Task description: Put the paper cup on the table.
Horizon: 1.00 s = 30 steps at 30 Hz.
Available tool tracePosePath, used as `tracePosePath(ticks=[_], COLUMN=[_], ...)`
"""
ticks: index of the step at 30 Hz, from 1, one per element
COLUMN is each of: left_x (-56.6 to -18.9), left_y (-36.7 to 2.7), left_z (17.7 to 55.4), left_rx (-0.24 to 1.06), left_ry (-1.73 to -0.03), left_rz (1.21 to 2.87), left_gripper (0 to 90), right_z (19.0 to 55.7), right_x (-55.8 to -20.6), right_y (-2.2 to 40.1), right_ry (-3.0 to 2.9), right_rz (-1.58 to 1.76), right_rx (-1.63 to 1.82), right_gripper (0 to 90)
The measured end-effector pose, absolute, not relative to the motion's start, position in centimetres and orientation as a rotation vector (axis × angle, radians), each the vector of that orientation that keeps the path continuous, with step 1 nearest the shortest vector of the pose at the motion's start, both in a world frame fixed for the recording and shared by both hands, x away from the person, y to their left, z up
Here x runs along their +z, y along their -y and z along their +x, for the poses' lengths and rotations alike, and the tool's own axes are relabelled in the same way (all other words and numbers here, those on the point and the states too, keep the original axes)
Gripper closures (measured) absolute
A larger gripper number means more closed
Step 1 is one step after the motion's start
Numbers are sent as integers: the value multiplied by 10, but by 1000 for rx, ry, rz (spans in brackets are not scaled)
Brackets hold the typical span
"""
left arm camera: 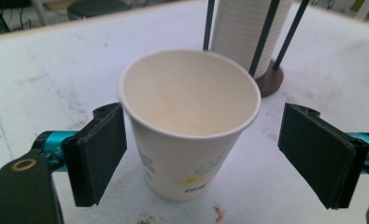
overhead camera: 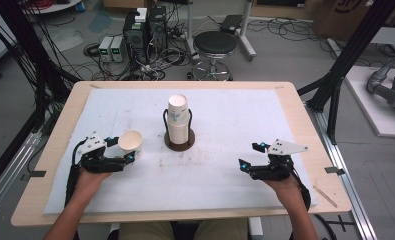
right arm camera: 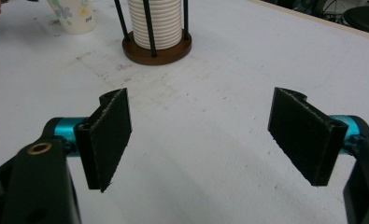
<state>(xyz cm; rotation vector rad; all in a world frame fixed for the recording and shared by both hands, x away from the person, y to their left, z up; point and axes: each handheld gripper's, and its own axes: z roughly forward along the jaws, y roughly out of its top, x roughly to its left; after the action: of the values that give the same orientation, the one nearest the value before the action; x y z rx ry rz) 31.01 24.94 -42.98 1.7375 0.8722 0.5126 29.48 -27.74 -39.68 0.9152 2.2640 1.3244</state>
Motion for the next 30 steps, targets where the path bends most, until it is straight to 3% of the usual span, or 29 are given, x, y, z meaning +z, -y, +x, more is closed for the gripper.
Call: tracePosePath(ticks=[11,30], left_x=[-409,-409], left_y=[-255,-251], left_z=[288,282], left_rx=[536,530], left_ry=[-752,-725], left_rz=[1528,1557], left_gripper=[152,158], right_z=[287,274], right_x=[-401,-397], right_y=[284,286], right_ry=[-2238,-2180], right_rz=[983,1023], right_rx=[1302,1313], right_gripper=[220,221])
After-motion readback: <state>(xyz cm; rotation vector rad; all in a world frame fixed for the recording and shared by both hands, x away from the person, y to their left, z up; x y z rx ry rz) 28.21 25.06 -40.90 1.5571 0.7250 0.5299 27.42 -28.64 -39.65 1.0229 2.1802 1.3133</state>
